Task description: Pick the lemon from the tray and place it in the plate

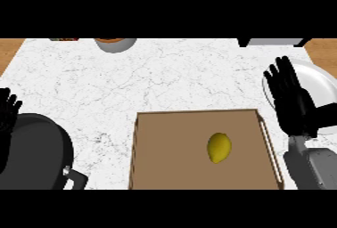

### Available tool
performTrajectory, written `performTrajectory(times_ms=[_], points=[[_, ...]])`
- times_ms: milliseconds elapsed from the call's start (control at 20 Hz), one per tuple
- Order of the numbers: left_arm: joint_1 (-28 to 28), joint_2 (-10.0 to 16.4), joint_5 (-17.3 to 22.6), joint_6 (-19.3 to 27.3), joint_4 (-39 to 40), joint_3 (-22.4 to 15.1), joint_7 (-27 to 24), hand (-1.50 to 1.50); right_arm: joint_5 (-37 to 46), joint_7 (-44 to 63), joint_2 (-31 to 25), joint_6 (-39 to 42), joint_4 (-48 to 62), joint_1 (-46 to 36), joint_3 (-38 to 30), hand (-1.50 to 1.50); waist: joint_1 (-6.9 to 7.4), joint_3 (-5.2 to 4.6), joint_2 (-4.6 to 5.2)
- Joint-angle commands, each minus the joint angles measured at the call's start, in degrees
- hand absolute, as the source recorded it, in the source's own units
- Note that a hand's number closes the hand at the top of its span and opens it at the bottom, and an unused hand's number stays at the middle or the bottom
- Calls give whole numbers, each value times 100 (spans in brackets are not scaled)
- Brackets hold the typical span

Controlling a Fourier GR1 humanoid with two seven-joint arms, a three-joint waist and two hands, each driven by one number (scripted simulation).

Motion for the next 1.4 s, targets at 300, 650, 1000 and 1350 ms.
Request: performTrajectory(times_ms=[300,650,1000,1350], points=[[278,-722,236,-152,540,-796,808,0,2449,344,-2225,-876,152,1048,-169,150,-667,-250,212],[168,-1214,276,-137,848,-1300,1209,0,3025,-164,-536,-3577,-1452,2155,-605,-150,-551,-5,-104],[-317,-1392,142,-77,980,-1497,1450,0,4202,745,-730,-3552,-2682,3518,319,-150,-292,-22,-38],[-263,-1362,127,-160,768,-1595,1515,0,4934,2560,-1730,-2169,-3245,4279,878,-150,-49,-40,10]])
